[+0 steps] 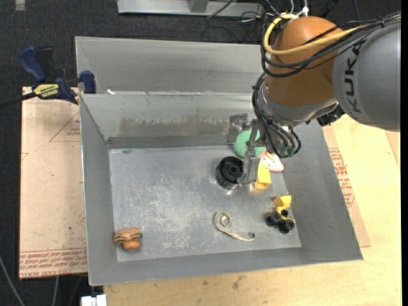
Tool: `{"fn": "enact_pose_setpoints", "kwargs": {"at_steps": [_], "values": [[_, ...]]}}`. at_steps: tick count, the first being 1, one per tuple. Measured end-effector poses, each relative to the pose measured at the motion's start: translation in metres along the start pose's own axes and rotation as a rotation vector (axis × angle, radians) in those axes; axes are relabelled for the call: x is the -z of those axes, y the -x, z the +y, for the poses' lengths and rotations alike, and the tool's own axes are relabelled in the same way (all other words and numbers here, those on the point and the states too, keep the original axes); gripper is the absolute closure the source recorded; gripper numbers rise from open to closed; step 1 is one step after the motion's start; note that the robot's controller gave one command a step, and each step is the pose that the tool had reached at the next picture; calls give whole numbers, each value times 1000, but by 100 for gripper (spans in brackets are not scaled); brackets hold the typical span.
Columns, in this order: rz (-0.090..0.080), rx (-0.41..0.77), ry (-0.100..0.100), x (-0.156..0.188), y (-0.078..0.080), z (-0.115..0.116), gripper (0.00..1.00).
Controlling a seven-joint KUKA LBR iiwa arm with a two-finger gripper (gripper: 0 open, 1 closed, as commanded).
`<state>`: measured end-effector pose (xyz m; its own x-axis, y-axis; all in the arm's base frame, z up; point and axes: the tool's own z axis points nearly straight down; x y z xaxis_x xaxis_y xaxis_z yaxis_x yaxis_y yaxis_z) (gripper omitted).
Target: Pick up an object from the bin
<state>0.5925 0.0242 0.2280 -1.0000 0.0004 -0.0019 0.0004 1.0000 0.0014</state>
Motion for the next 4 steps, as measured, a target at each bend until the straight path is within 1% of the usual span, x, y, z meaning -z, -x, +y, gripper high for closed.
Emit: {"fn": "enact_pose_setpoints", "kwargs": {"at_steps": [1,2,3,4], "values": [[-5,-35,1,-47,-28,-47,0],[4,-32,-5,-73,-2,-60,0],[-8,19,1,-91,11,-53,0],[-4,31,-1,-132,4,-57,0]]}}
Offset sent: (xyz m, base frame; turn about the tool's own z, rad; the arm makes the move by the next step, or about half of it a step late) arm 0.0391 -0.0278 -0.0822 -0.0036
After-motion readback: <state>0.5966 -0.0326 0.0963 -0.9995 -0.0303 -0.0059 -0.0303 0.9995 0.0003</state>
